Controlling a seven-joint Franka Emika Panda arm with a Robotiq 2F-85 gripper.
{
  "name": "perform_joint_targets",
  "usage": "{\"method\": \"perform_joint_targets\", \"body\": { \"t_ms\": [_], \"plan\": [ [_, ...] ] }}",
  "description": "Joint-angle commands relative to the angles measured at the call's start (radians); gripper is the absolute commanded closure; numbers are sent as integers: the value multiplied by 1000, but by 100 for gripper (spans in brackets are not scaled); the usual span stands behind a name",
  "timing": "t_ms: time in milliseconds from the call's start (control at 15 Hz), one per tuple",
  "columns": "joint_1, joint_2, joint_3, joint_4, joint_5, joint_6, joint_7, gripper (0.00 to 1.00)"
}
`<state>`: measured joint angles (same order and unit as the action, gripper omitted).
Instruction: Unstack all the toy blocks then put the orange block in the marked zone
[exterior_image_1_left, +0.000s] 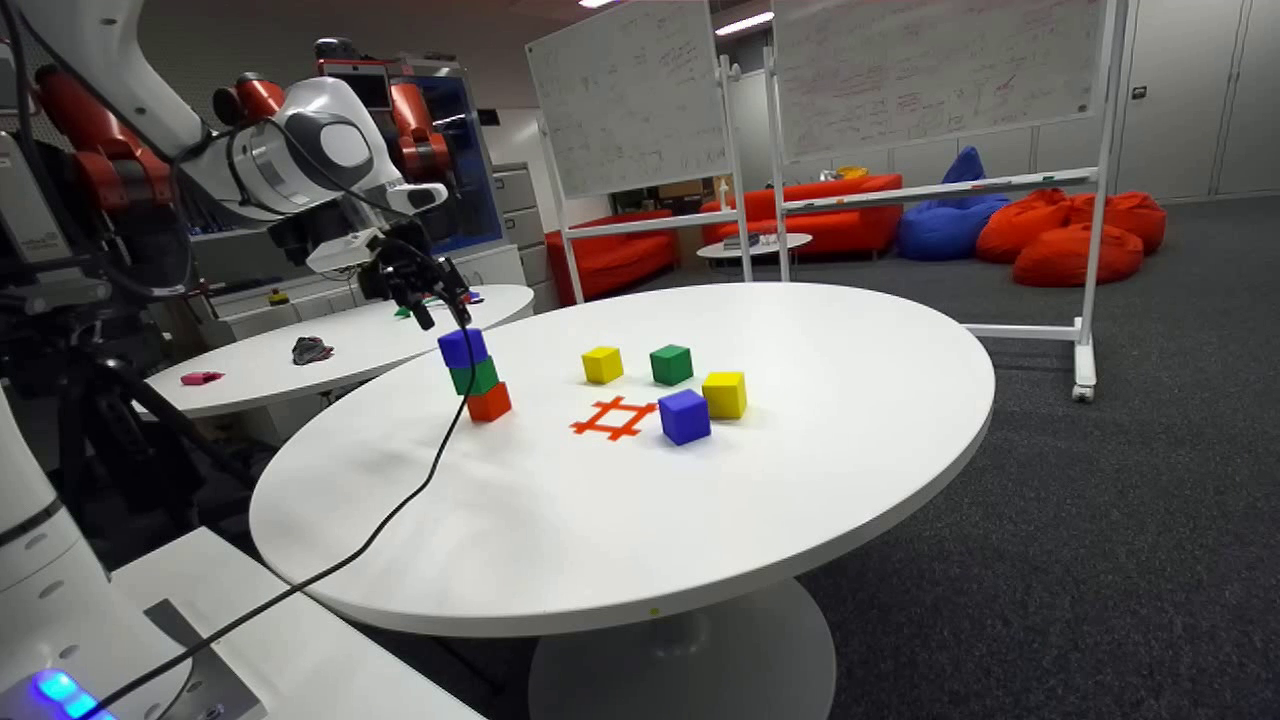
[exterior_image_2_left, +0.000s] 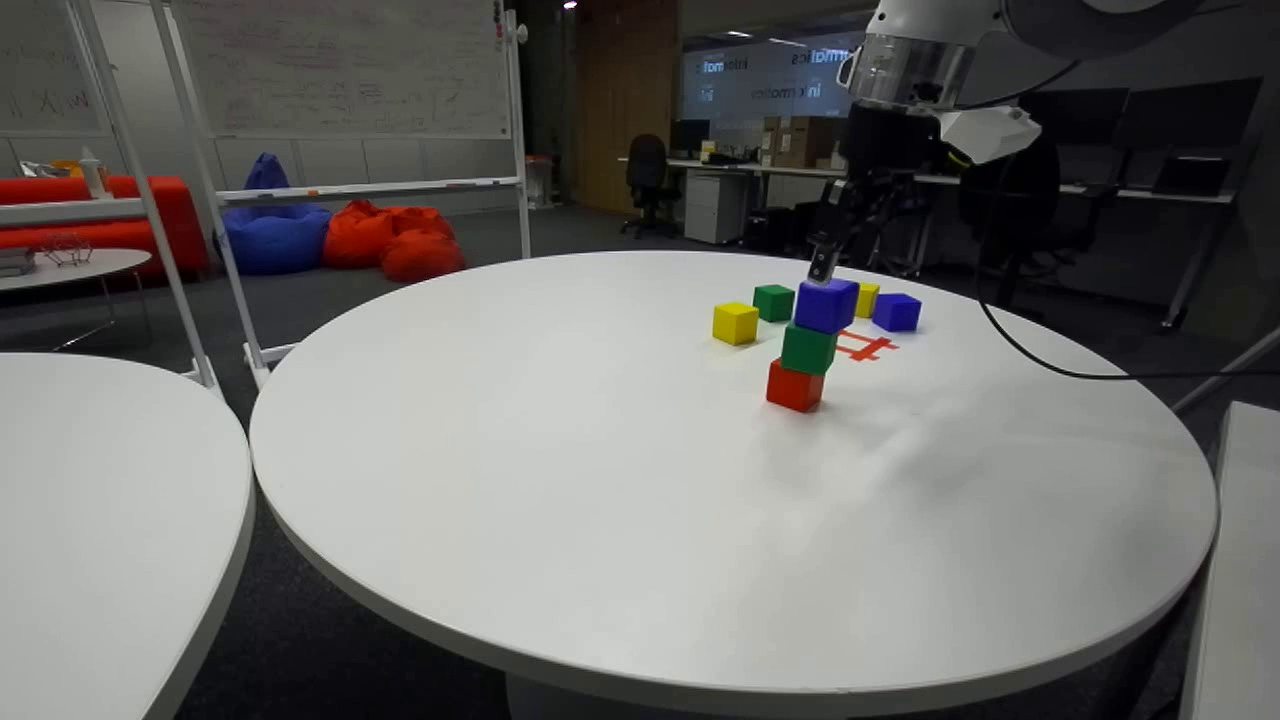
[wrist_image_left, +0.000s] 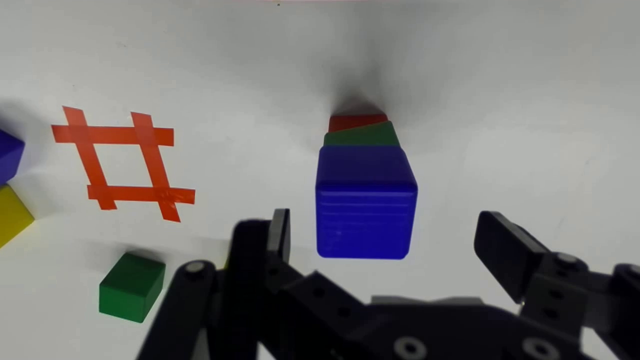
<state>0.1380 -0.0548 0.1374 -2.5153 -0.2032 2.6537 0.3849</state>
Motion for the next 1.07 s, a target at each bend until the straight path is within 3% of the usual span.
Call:
{"method": "perform_joint_targets", "body": {
  "t_ms": [0, 1000],
  "plan": [
    [-9, 2, 8, 2, 2, -1, -5, 0],
    [-6, 70, -6, 30, 13, -1, -23, 0]
  ]
}}
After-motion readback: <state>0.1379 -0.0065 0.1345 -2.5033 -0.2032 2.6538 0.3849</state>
